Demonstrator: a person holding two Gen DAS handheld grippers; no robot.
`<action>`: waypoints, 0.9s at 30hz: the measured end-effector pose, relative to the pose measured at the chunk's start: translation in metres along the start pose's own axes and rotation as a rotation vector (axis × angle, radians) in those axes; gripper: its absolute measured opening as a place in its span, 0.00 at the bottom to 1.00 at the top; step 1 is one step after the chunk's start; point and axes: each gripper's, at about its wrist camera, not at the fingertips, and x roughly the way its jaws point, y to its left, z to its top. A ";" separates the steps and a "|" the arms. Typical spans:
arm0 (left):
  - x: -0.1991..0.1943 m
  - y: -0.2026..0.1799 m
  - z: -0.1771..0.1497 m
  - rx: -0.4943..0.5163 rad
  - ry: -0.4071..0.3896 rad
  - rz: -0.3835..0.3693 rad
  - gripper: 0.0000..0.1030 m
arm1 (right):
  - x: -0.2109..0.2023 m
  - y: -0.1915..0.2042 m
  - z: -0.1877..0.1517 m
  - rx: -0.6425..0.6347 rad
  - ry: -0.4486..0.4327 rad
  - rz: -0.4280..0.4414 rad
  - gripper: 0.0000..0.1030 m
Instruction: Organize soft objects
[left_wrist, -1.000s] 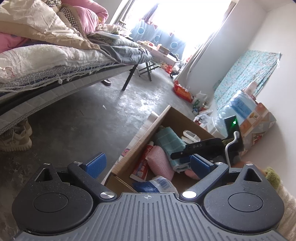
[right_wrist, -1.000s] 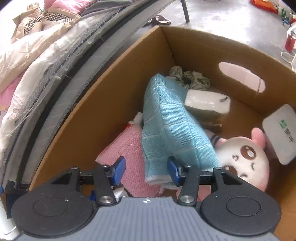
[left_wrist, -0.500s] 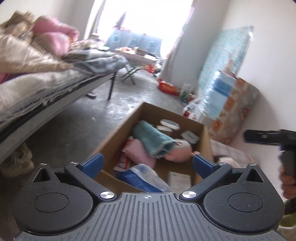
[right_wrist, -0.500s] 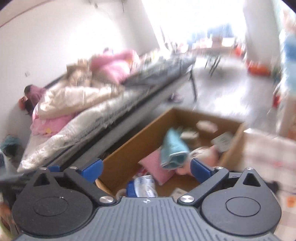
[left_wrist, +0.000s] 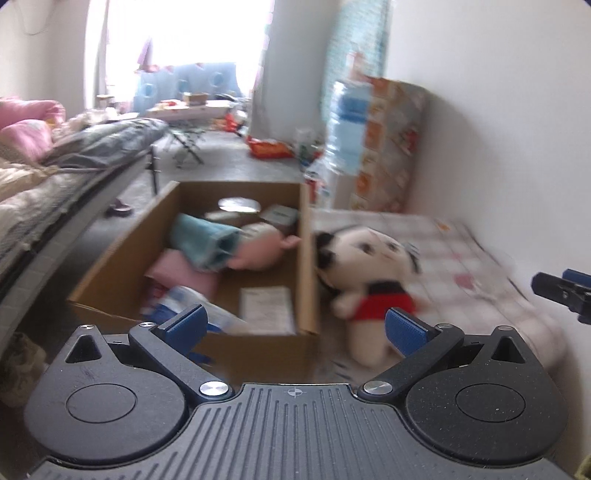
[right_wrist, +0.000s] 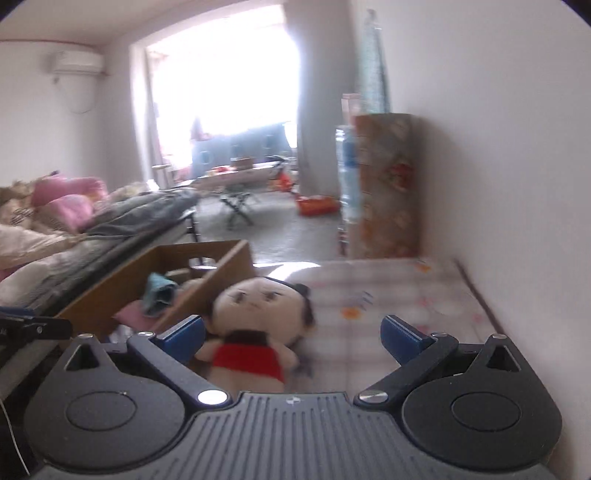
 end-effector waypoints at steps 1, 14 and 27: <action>0.000 -0.007 -0.004 0.012 0.007 -0.017 1.00 | -0.003 -0.006 -0.004 0.016 0.002 -0.024 1.00; -0.004 -0.069 -0.020 0.082 -0.020 0.049 1.00 | -0.038 0.000 -0.022 -0.083 -0.082 -0.276 1.00; 0.002 -0.077 -0.047 0.049 0.089 0.085 1.00 | -0.024 0.024 -0.043 -0.100 0.101 -0.291 1.00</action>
